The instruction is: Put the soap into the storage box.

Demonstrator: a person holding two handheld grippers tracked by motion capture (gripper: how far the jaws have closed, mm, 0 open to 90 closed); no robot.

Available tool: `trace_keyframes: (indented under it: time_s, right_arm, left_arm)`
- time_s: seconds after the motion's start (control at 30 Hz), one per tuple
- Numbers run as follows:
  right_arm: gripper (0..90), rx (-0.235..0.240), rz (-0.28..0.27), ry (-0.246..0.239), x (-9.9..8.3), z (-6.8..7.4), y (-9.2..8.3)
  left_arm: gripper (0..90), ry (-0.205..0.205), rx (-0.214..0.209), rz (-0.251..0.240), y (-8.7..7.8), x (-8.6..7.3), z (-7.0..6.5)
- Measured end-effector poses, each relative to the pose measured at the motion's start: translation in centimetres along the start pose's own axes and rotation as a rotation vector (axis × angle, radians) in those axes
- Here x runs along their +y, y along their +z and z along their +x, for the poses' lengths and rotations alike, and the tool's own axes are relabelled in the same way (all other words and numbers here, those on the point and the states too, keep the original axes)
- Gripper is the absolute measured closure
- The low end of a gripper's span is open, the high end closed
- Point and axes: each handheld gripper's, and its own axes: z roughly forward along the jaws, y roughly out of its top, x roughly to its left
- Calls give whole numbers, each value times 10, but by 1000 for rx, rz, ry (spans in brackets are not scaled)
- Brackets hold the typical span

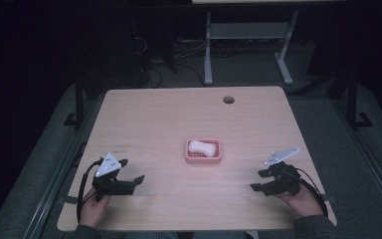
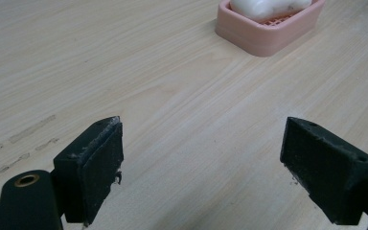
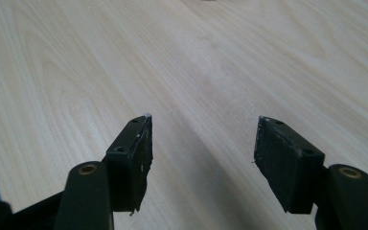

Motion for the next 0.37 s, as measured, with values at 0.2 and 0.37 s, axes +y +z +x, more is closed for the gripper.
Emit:
trace_keyframes:
  time_s: [0.2,0.37]
  right_arm:
    - [376,-6,-21,8,-8,4,-3]
    - [364,-20,-57,16,-16,10,-4]
  left_arm:
    - [145,6,-4,6,1,0,-2]
    - [145,11,-10,8,2,1,-3]
